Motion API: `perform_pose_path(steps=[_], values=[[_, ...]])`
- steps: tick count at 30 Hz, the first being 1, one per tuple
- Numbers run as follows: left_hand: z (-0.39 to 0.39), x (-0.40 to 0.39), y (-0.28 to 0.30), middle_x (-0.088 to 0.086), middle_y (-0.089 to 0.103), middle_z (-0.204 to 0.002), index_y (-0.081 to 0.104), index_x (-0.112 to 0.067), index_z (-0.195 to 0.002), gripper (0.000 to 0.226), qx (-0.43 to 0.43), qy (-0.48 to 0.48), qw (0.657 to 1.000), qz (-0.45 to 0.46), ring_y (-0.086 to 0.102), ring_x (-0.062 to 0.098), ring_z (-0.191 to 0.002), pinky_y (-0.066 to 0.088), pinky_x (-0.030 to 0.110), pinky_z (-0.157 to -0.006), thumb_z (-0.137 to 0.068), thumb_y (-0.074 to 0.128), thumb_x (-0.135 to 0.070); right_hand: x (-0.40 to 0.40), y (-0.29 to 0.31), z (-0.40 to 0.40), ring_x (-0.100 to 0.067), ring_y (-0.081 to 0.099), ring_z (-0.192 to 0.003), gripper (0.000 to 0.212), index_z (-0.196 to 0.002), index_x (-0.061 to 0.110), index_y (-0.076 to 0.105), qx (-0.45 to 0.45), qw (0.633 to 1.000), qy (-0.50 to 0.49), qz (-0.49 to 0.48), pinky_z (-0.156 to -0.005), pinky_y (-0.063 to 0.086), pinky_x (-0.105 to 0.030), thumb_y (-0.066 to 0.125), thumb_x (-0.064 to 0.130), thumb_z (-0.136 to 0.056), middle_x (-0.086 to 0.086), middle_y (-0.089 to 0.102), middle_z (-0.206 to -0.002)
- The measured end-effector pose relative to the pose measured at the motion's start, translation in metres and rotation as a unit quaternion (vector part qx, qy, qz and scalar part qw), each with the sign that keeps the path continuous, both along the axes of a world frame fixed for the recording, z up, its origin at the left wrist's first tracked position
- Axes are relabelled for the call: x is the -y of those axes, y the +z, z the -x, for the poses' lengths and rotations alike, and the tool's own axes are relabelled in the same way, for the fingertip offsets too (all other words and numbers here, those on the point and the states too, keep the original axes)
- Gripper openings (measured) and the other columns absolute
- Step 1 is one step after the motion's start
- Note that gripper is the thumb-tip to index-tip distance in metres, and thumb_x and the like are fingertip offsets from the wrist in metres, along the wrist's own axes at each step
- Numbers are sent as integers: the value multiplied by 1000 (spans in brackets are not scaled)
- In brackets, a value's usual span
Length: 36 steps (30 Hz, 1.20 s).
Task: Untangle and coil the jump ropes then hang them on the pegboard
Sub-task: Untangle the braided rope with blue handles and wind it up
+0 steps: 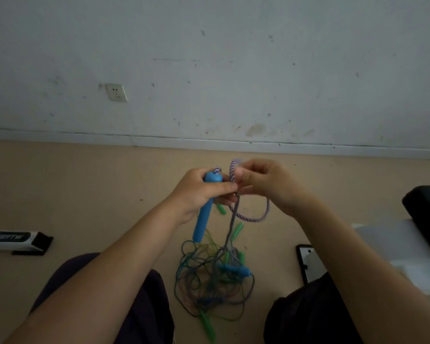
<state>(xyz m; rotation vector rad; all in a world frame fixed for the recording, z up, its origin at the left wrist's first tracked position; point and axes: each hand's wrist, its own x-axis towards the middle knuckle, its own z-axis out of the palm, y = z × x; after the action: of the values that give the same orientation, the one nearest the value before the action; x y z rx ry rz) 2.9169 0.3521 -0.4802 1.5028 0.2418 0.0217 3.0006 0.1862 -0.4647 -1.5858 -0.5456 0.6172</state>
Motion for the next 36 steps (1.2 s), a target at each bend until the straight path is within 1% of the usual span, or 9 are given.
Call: perform_pose_path(steps=[5, 7, 9, 11, 14, 18, 26, 30, 36], values=[[-6, -16, 10, 11, 72, -69, 72, -7, -73, 8, 57, 86, 971, 214, 72, 18, -63, 59, 26, -62, -81, 69, -5, 2, -10, 2, -18, 70, -99, 15, -103, 9, 70, 40, 972, 156, 168, -92, 53, -27, 69, 17, -90, -6, 75, -100], [-9, -27, 12, 8, 71, -66, 72, -8, -70, 26, 77, 137, 956, 249, 71, 14, -62, 58, 23, -61, -91, 61, 0, 6, -10, 3, -12, 69, -96, 13, -100, 12, 72, 91, 935, 212, 268, -93, 52, -27, 63, 19, -95, 0, 76, -97], [-10, -39, 13, 8, 71, -70, 68, -3, -79, 16, 80, 177, 951, 240, 71, 14, -64, 58, 22, -62, -93, 61, -2, 8, -9, 3, -11, 69, -92, 17, -98, 12, 74, 135, 910, 217, 326, -92, 54, -31, 59, 22, -96, 2, 76, -94], [-8, -44, 12, 9, 73, -83, 67, -1, -89, 11, 63, 149, 965, 208, 72, 15, -69, 58, 23, -65, -87, 69, -12, 8, -7, 3, -14, 72, -86, 16, -96, 10, 73, 132, 935, 163, 285, -84, 58, -31, 59, 19, -97, 0, 76, -88], [-2, -36, 4, 14, 75, -96, 69, 1, -100, 37, -9, 31, 992, 125, 74, 20, -76, 60, 26, -69, -72, 77, -21, 4, 1, 3, -20, 73, -74, 12, -93, 8, 71, 45, 989, 67, 124, -68, 59, -27, 61, 13, -96, -6, 76, -80], [5, -12, -6, 8, 78, -90, 71, -4, -103, 30, -81, -110, 991, -4, 75, 21, -81, 59, 26, -71, -75, 82, -8, -1, 5, 5, -22, 71, -66, 9, -91, 10, 73, 34, 999, -2, 31, -63, 59, -28, 65, 13, -93, -9, 74, -76], [4, -1, -8, 16, 77, -91, 73, 1, -95, 21, -40, -89, 983, -156, 75, 26, -84, 61, 28, -74, -78, 83, -5, 1, 5, 0, -25, 71, -73, 14, -91, 5, 72, -14, 997, -69, -43, -67, 58, -30, 66, 17, -91, -14, 73, -81], [0, -5, -1, 11, 76, -80, 72, -1, -89, 11, 6, -6, 1000, -17, 75, 23, -74, 59, 27, -69, -80, 77, 1, 4, -1, -1, -27, 70, -89, 29, -100, 3, 69, 3, 1000, -13, 19, -82, 59, -38, 66, 29, -89, -22, 71, -98], [-3, -16, 10, 8, 73, -73, 72, -7, -77, 4, 58, 60, 979, 186, 72, 16, -67, 59, 25, -66, -75, 73, -9, -6, -14, 8, -21, 66, -96, 28, -110, 11, 65, 52, 991, 27, 123, -87, 56, -42, 75, 17, -84, -8, 69, -107]])
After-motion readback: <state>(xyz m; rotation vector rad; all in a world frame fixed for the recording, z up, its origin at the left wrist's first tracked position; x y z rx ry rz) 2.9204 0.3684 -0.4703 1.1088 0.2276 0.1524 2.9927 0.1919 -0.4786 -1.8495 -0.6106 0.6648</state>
